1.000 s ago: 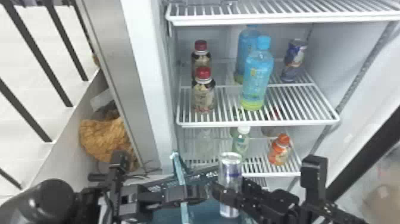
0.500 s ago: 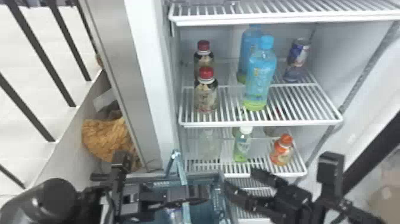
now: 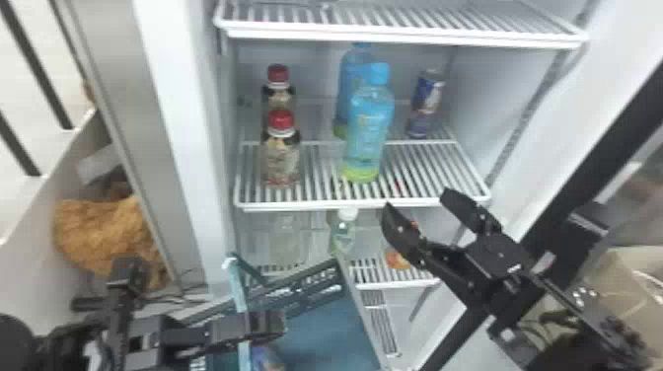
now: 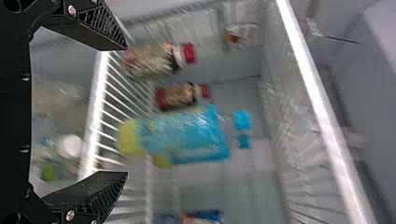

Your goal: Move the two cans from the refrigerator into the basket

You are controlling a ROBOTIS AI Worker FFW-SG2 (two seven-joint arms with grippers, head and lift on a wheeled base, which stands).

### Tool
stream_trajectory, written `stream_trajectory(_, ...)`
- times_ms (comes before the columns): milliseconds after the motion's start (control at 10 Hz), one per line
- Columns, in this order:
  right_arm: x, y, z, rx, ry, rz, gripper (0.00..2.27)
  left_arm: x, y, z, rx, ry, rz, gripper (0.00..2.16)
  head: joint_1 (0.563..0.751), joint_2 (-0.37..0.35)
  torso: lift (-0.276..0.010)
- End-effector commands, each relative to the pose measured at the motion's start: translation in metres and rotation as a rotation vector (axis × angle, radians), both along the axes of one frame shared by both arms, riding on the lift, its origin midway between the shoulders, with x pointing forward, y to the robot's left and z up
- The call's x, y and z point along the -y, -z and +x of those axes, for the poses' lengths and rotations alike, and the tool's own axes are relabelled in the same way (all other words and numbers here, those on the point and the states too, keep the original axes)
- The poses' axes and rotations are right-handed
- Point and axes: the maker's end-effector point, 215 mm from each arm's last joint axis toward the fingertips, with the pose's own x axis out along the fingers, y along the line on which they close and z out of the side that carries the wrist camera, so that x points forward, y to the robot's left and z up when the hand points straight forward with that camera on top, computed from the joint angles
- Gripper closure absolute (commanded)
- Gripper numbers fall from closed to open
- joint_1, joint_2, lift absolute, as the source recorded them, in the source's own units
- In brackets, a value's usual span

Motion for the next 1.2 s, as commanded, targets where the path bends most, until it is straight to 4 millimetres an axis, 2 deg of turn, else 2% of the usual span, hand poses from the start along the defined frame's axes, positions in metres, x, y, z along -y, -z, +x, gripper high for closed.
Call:
stream_trajectory(0, 0.013, -0.014, 0.008, 0.052, 0.062, -0.009, 0.11, 0.000, 0.001, -0.001, -0.004, 0.001, 0.000, 1.19, 0.695, -0.154, -0.025)
stream_trajectory(300, 0.044, -0.018, 0.029, 0.105, 0.196, -0.024, 0.11, 0.000, 0.001, -0.001, -0.006, -0.001, -0.002, 1.19, 0.695, -0.196, -0.025)
stream_trajectory(500, 0.061, -0.013, 0.045, 0.123, 0.262, -0.031, 0.11, 0.000, 0.002, -0.001, -0.008, -0.001, -0.003, 1.19, 0.695, -0.217, -0.025)
stream_trajectory(800, 0.079, -0.007, 0.074, 0.134, 0.337, -0.030, 0.11, 0.000, 0.002, -0.002, -0.008, 0.001, -0.001, 1.19, 0.695, -0.237, -0.025)
stream_trajectory(1100, 0.087, -0.002, 0.107, 0.137, 0.363, -0.031, 0.11, -0.001, 0.001, -0.001, -0.006, 0.001, -0.002, 1.19, 0.695, -0.246, -0.025)
